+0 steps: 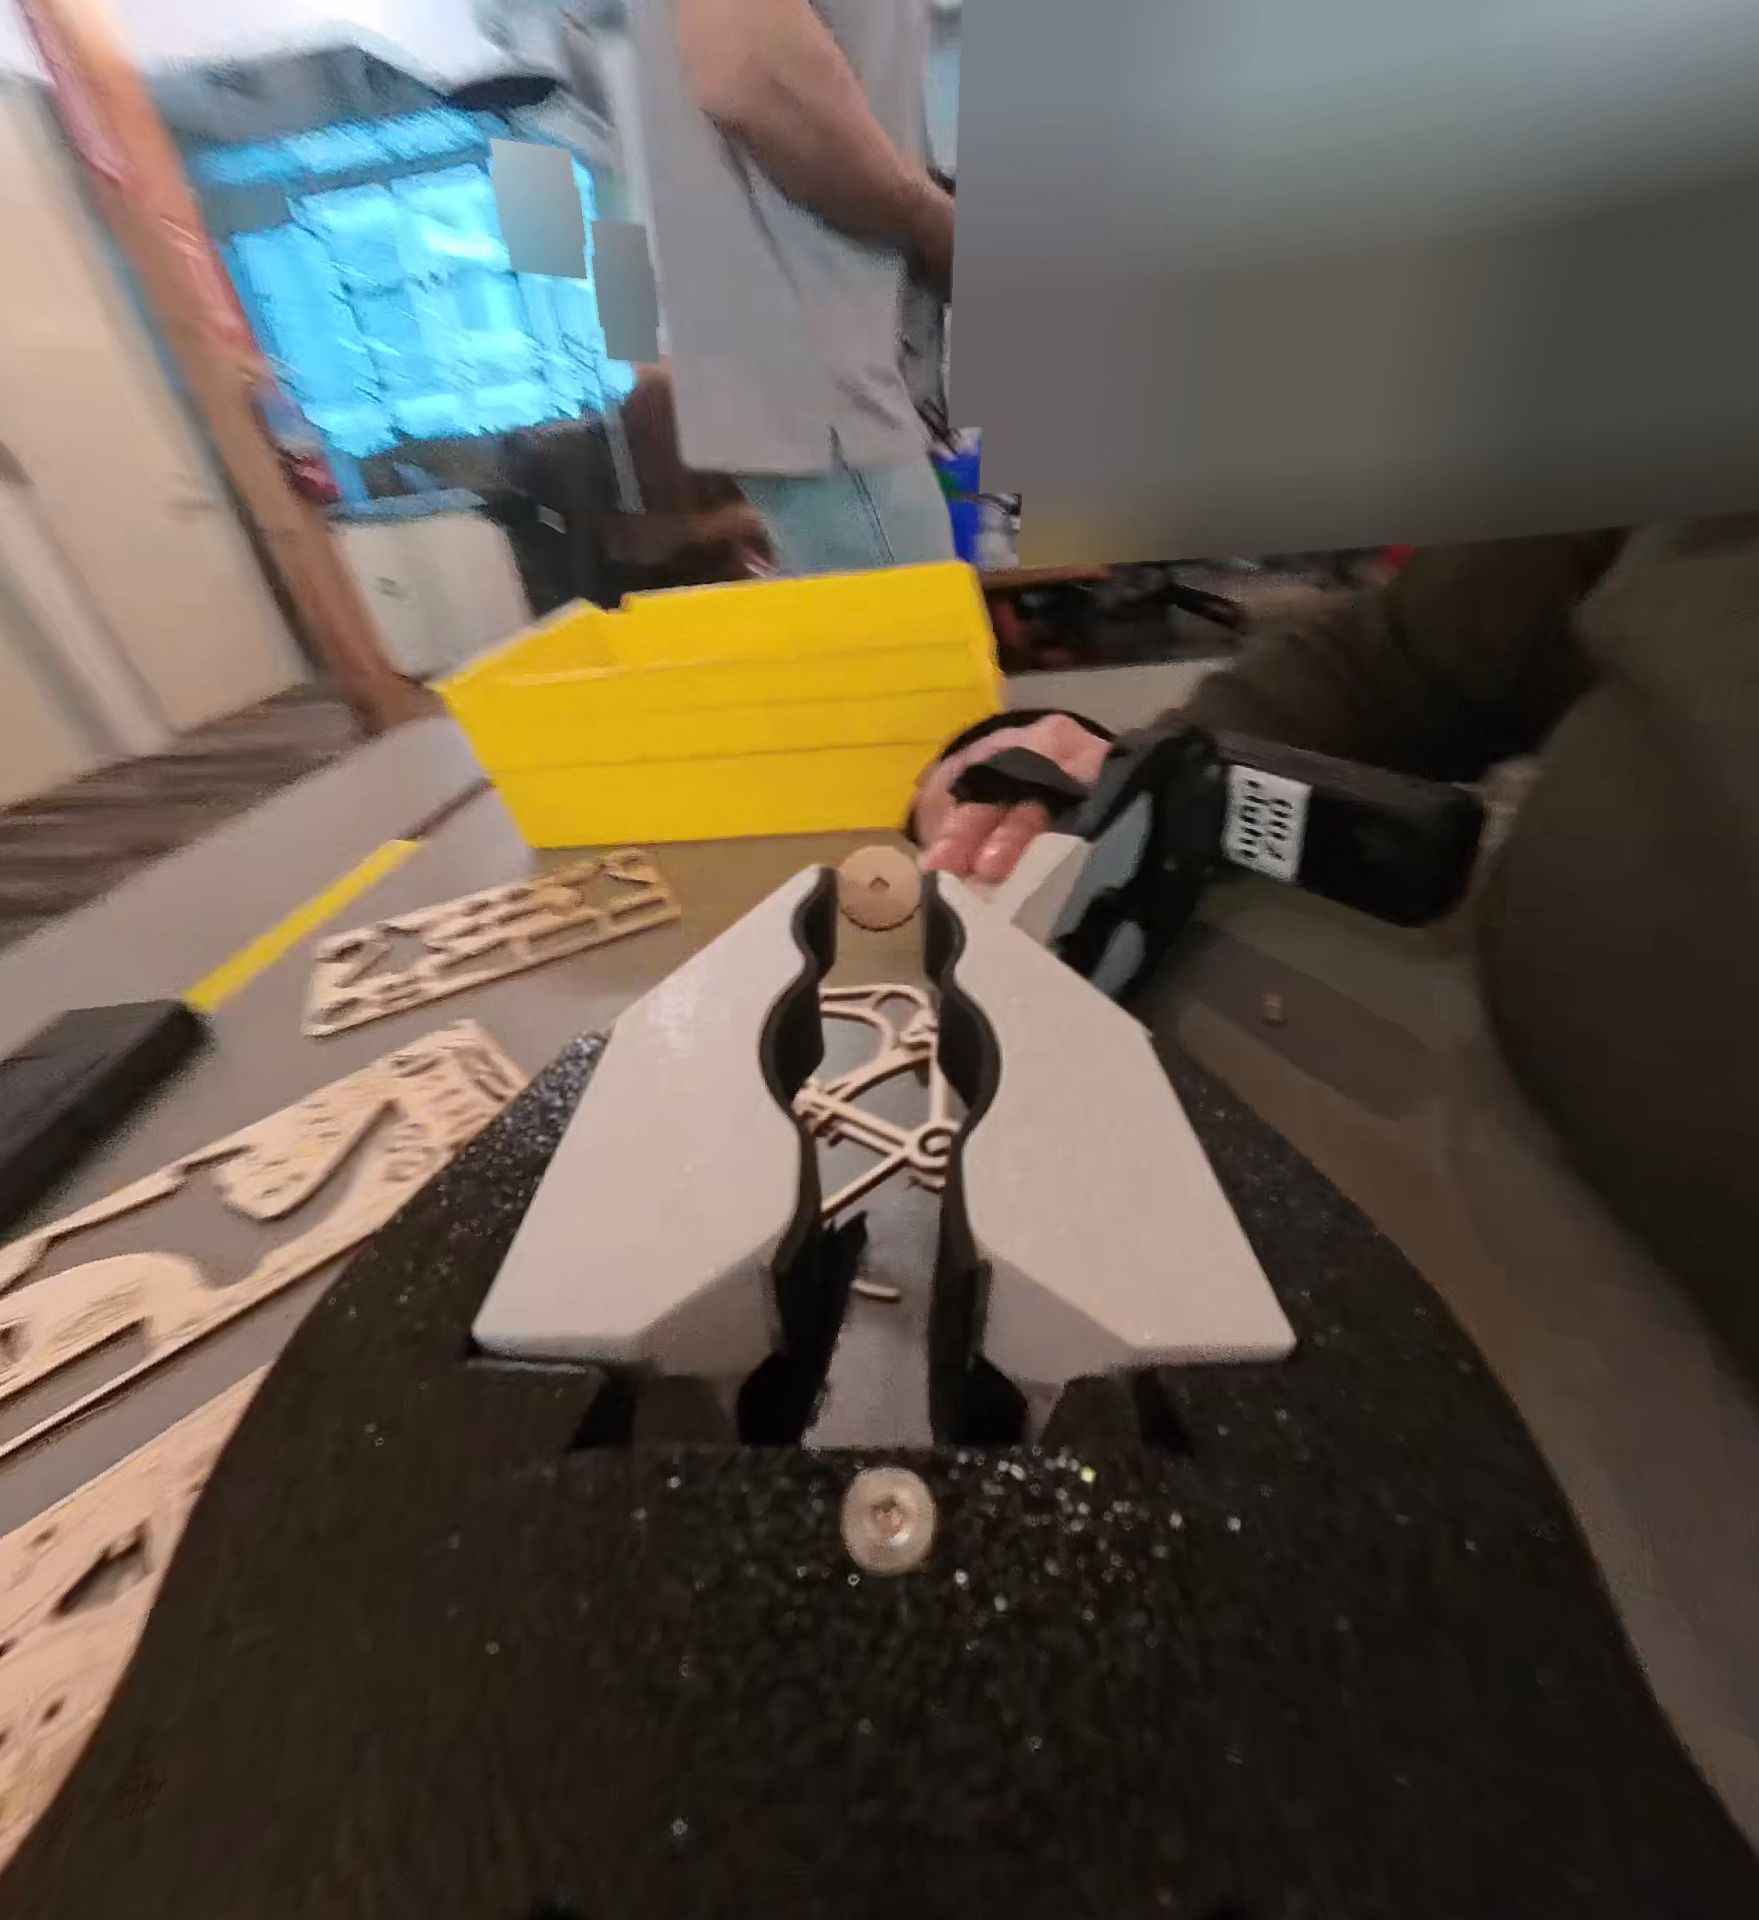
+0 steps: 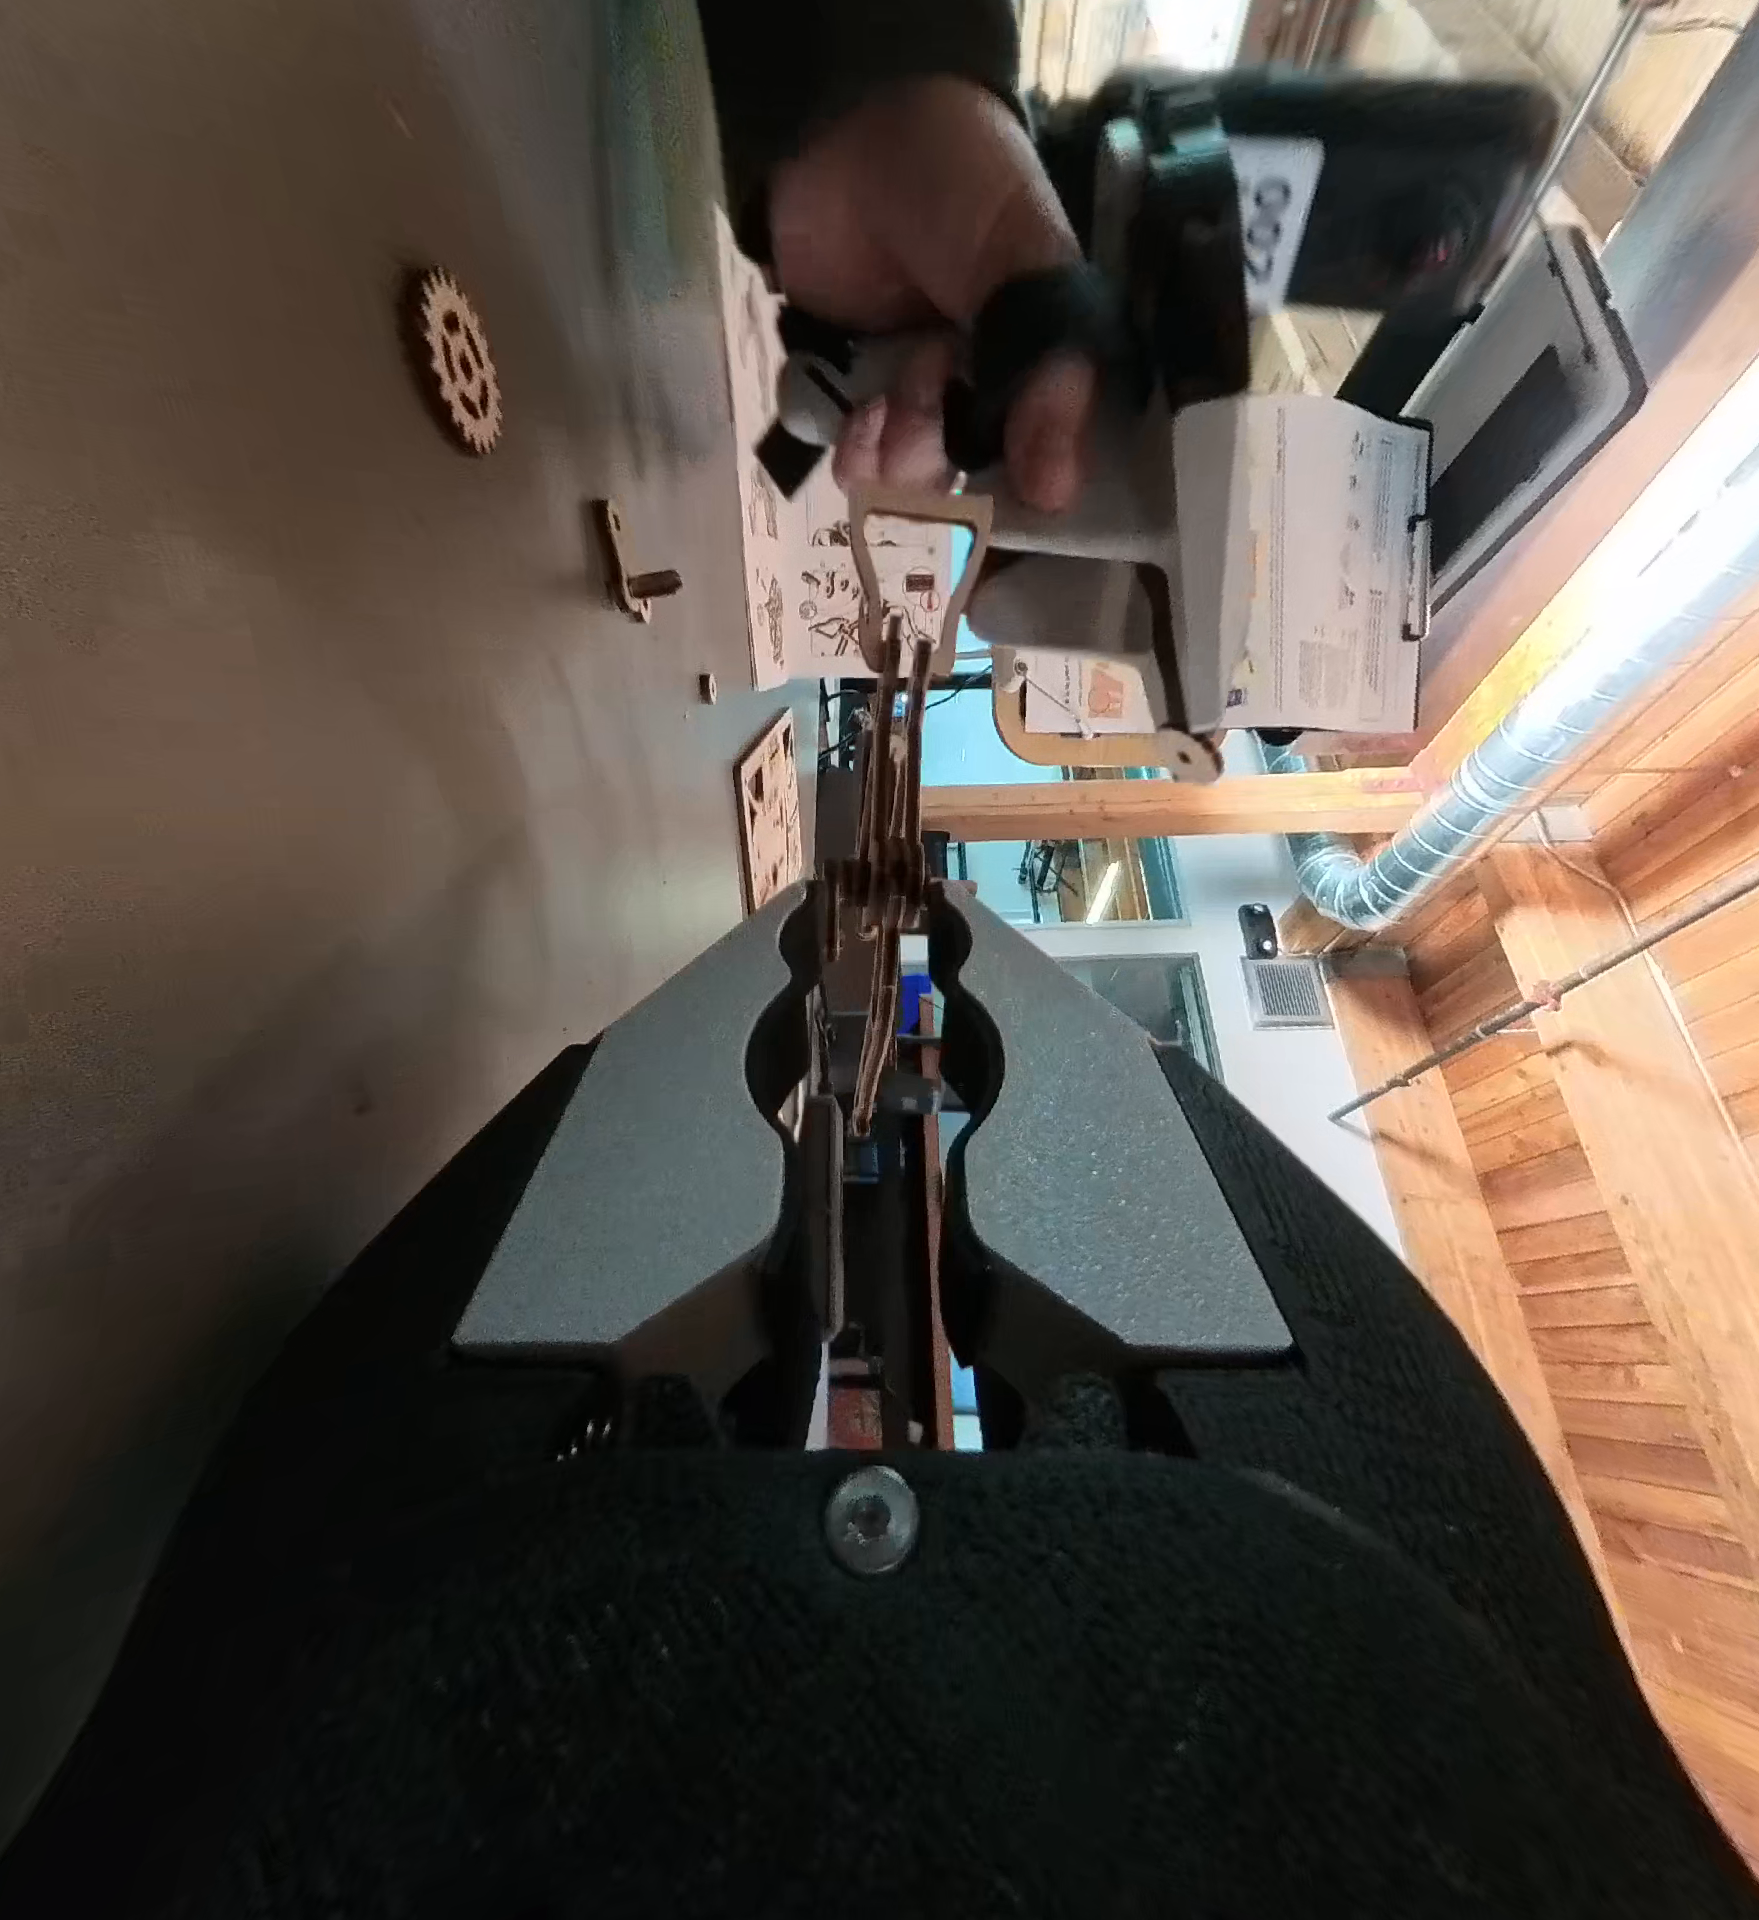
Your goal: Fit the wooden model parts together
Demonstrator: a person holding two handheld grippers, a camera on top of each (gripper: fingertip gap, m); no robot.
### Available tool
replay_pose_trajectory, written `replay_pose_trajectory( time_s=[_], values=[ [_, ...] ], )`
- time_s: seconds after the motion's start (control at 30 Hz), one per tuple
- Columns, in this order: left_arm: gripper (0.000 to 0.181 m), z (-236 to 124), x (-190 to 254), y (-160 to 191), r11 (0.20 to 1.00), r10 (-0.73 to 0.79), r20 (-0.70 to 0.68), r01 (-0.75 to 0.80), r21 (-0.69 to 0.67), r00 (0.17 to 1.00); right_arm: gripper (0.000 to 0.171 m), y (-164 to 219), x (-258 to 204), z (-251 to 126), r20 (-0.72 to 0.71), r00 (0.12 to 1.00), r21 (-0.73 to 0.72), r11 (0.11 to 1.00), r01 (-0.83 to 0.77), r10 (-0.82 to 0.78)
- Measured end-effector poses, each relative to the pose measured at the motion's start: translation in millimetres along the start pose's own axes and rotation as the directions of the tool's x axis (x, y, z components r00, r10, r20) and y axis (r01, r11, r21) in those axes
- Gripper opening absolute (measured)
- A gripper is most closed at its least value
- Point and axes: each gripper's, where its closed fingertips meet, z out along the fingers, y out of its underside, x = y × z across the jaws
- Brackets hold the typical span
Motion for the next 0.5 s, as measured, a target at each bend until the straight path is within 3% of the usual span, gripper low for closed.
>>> replay_pose_trajectory(
  time_s=[0.1,0.2,0.33,0.5],
  values=[
    [0.014,12,14,16,0.980,-0.060,-0.189,0.021,-0.198,0.980,0.018,-3,-3,2,0.010,1.000,0.011,1.000,0.004,-0.004],
    [0.014,21,22,35,0.936,-0.045,-0.306,-0.067,-0.346,0.951,0.018,-3,-4,2,0.012,1.000,0.011,1.000,0.014,-0.014],
    [0.014,29,24,52,0.886,0.025,-0.394,-0.203,-0.417,0.919,0.018,-1,-4,1,0.011,1.000,0.006,1.000,0.029,-0.029],
    [0.014,31,26,50,0.879,0.009,-0.448,-0.220,-0.423,0.894,0.018,0,-2,1,0.002,0.999,0.001,0.999,0.045,-0.045]
  ],
)
